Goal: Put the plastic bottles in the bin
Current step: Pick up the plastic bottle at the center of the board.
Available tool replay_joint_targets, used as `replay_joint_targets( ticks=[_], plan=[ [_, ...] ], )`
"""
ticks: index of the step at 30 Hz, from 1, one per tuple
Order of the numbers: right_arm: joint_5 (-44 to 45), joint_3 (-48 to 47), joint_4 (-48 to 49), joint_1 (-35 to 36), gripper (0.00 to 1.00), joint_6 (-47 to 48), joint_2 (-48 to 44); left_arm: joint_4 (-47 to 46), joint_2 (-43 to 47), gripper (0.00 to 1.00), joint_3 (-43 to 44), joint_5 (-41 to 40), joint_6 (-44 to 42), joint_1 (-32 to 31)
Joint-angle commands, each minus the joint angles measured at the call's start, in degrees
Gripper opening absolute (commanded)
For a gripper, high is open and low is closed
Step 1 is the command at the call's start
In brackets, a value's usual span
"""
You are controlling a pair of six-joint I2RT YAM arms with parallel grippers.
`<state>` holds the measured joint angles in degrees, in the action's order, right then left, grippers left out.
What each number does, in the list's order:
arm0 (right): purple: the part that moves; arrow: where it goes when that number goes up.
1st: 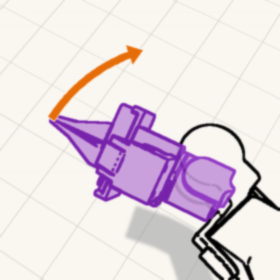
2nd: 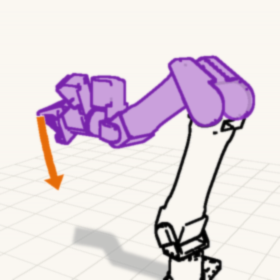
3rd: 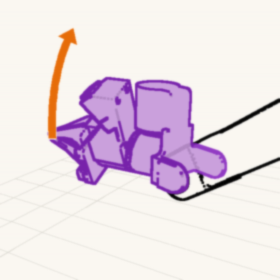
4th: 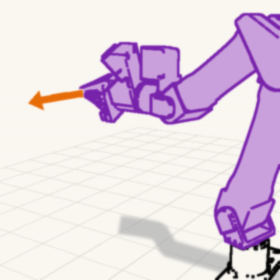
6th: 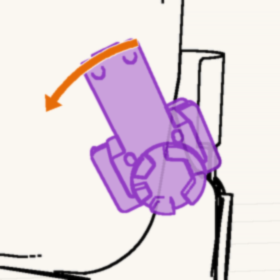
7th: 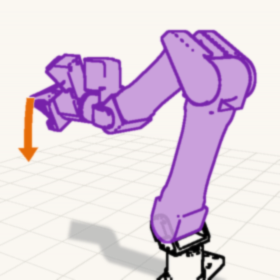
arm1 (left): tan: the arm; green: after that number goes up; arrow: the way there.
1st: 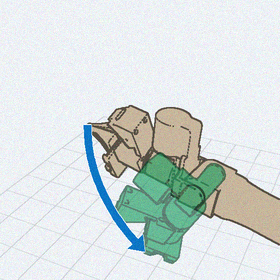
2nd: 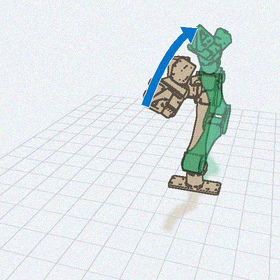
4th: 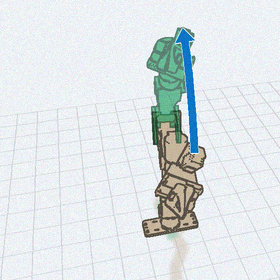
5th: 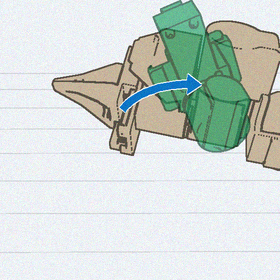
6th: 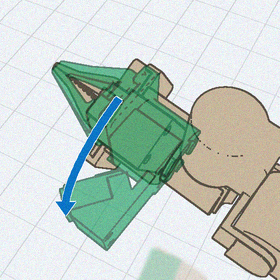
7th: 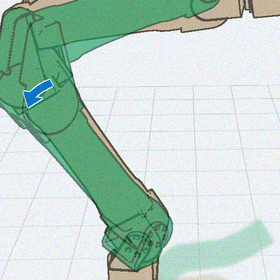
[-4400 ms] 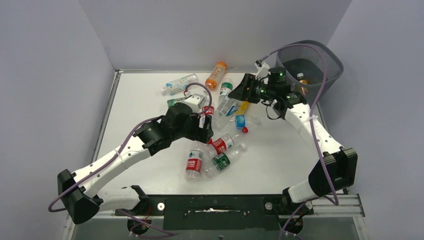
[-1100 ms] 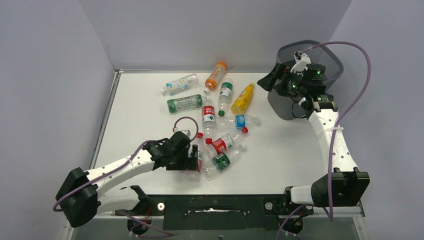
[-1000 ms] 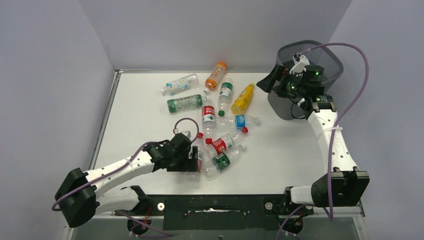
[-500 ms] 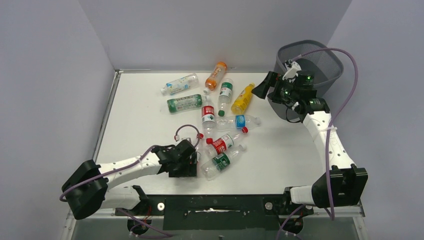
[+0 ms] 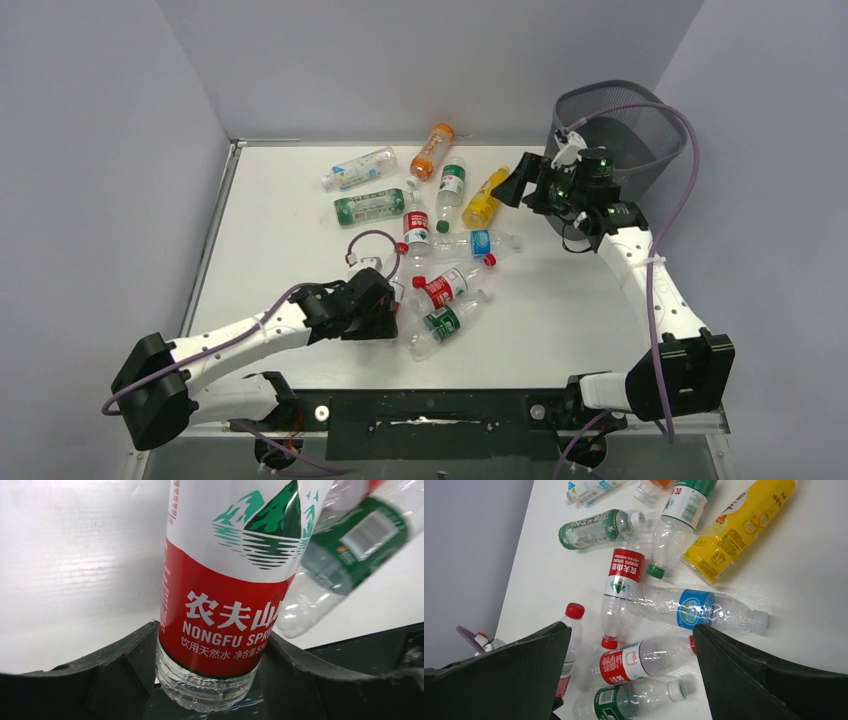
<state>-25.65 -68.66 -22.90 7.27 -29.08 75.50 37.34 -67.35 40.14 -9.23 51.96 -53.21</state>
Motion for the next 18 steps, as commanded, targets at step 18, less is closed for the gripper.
replay_joint_targets(
  ticks=[18],
  plan=[
    [-11.7, 2.4, 16.8, 10.5, 0.98, -9.7, 2.6, -12.0, 2.3, 0.55, 12.7, -2.1, -6.6, -0.3]
  ],
)
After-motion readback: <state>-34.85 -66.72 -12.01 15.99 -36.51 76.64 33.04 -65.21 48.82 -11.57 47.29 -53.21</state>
